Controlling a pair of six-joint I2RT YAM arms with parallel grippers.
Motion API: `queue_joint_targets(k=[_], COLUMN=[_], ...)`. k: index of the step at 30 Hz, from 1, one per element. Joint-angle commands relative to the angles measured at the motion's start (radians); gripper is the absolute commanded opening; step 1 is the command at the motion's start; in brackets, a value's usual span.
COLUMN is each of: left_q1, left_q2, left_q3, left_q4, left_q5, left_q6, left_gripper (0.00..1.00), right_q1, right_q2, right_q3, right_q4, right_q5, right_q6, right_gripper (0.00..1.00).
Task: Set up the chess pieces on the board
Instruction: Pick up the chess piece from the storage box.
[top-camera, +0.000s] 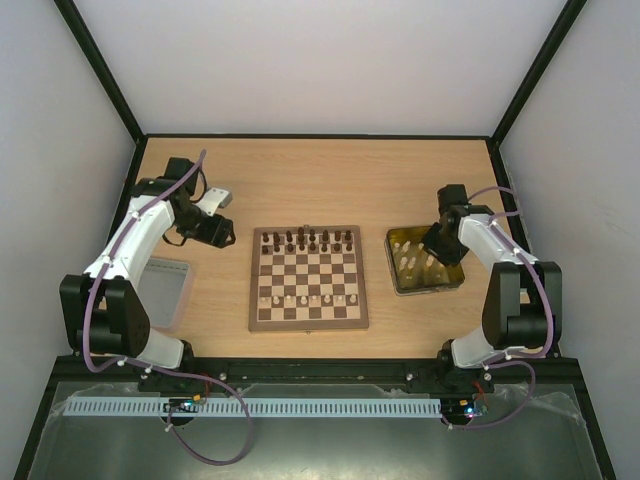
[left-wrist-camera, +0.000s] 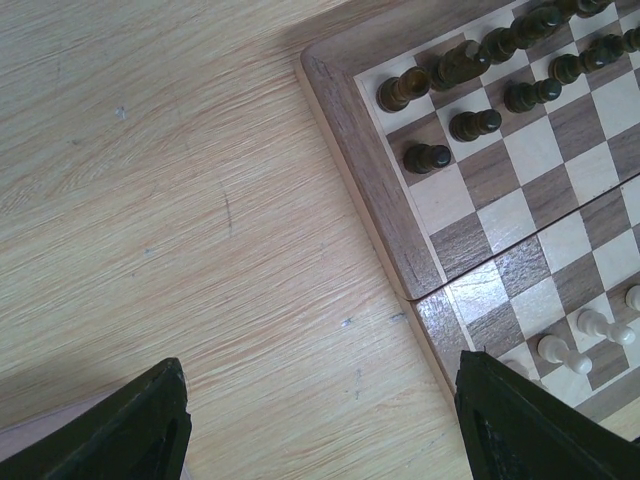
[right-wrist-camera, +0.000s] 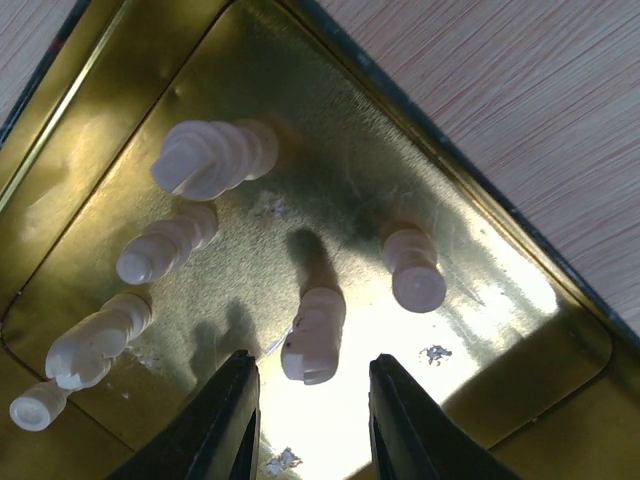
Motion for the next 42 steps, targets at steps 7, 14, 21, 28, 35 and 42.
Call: queue_joint_targets(k=[7,14,21,28,35,42], left_q1=[-0.007,-0.011,-0.012,-0.014,-0.014,-0.017], left_q2=[-0.025,-0.023,-0.021,-0.024,-0.023,-0.022], left_q3=[-0.014,-0.014,-0.014,-0.014,-0.012,-0.011], left_q4=[-0.001,0.001,0.0,0.001,0.0,-0.002], left_q5=[0.018,0.019,0.018,0.016,0.014,0.016], left_q6=[-0.011,-0.012,-0.013,-0.013,-0.014,-0.013], left_gripper=[0.73,0.73,0.73,0.74,0.74,0.74], right_q1=[-0.049,-0.073,-0.096,-0.106,-0.112,-0.112], right_q2=[-0.049,-0.052,-0.017,0.033,0.06,0.011], right_q3=[-0.029,-0.058,-0.052,-0.039,-0.018,-0.032], right_q4=[-0.04,-0.025,0.002,0.039,0.046,0.02], right_q5=[0.051,0.049,0.041,0.019,0.026,0.062], right_q6=[0.013,0.018,0.021,0.029,0.027,0.023], right_gripper=[0.29,0.3,0.3,0.29,0.17,0.11])
